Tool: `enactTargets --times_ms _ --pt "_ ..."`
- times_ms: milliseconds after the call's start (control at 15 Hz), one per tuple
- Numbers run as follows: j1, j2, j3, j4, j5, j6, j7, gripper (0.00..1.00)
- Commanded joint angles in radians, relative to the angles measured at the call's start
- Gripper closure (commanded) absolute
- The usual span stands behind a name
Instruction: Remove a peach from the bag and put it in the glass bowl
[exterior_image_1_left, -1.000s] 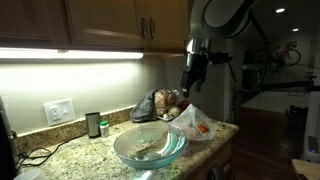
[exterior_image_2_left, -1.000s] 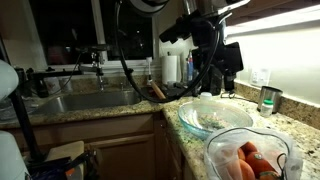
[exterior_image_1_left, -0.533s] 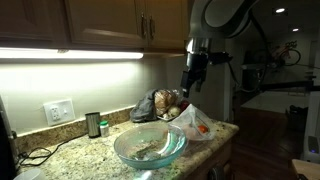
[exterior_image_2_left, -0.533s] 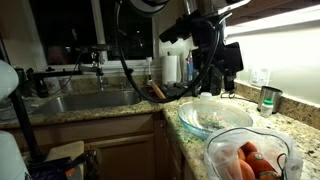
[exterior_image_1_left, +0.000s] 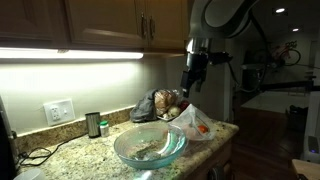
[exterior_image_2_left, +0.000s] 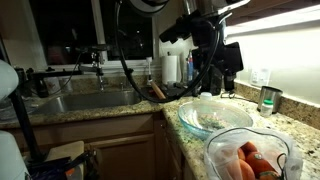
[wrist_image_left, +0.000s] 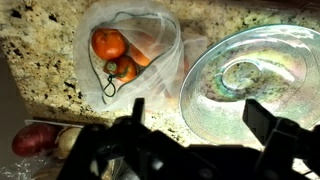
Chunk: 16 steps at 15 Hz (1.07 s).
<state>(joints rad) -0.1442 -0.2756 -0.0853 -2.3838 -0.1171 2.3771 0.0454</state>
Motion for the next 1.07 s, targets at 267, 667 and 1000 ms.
enactTargets --times_ms 267,667,1000 --pt "-0.002 0.009 -0.003 0.002 -0.008 0.008 0.011 0.00" --pt "-0.010 0.027 -0.002 0.004 -0.025 0.021 0.029 0.00" --pt "-0.017 0.046 -0.007 0.005 -0.039 0.024 0.044 0.00"
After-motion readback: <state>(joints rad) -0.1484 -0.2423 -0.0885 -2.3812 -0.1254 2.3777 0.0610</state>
